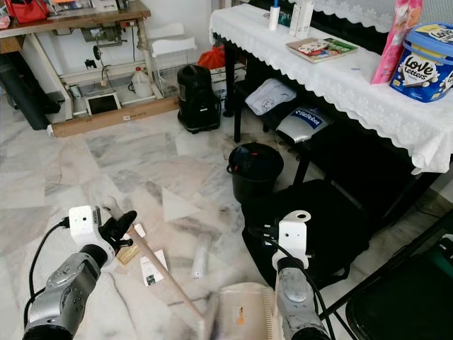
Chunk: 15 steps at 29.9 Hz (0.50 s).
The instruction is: Sweep floor
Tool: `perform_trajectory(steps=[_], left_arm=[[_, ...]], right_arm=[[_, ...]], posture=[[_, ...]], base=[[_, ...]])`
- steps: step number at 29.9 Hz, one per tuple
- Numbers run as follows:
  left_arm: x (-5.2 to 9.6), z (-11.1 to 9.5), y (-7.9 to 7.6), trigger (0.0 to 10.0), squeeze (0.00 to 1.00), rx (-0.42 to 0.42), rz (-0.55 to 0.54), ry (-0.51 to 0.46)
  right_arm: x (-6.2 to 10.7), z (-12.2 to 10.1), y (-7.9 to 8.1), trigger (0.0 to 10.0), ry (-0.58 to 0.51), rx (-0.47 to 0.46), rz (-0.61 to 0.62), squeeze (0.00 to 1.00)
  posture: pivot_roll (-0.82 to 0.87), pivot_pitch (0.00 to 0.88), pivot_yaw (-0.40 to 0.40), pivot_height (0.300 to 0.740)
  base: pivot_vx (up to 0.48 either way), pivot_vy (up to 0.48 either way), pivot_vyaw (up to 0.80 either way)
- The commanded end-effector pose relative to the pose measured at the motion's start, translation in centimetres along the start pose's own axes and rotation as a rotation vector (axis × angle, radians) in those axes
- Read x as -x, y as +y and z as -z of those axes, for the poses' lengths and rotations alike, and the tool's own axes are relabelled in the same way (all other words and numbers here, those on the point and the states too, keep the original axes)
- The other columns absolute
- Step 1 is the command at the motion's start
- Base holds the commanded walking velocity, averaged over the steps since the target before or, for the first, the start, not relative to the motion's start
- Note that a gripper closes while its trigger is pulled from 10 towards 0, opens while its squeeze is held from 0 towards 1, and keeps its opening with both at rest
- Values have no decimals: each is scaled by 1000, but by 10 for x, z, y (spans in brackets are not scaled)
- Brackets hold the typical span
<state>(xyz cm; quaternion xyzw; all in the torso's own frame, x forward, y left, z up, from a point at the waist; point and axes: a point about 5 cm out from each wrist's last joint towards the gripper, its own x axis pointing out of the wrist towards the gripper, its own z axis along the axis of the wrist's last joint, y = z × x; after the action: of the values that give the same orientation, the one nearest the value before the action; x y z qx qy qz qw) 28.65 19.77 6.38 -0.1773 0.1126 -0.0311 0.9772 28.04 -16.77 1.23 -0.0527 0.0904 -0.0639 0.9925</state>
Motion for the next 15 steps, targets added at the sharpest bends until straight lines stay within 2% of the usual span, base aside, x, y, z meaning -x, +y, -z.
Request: perform_trajectory(steps=[1, 4, 8, 10, 11, 13, 15], left_arm=[[-4, -14, -2, 10000, 0, 73, 11, -49], [-5, -21, -1, 10000, 0, 98, 14, -70], [-6, -32, 3, 10000, 0, 54, -13, -124], [-5, -39, 4, 10000, 0, 20, -36, -167], [-3, -50, 6, 10000, 0, 0, -62, -224], [1, -60, 2, 10000, 0, -79, -56, -288], [8, -66, -10, 10000, 0, -152, -36, -349]], right_arm=[[-3, -6, 2, 10000, -22, -2, -10, 0], [-5, -7, 2, 10000, -25, -5, -11, 0], [-8, -10, 4, 10000, -31, -9, -15, 0], [-9, -12, 4, 10000, -36, -12, -14, 0], [-10, -14, 5, 10000, -44, -15, -16, 0], [-11, -17, 5, 10000, -51, -20, -17, 0], [-12, -18, 5, 10000, -57, -22, -17, 0]], posture=[[6, 0, 24, 740], [10, 0, 23, 740], [11, 0, 22, 740], [12, 0, 22, 740], [12, 0, 21, 740], [16, 0, 17, 740], [12, 0, 17, 740]], base=[[0, 0, 0], [0, 0, 0], [0, 0, 0], [0, 0, 0], [0, 0, 0], [0, 0, 0], [0, 0, 0]])
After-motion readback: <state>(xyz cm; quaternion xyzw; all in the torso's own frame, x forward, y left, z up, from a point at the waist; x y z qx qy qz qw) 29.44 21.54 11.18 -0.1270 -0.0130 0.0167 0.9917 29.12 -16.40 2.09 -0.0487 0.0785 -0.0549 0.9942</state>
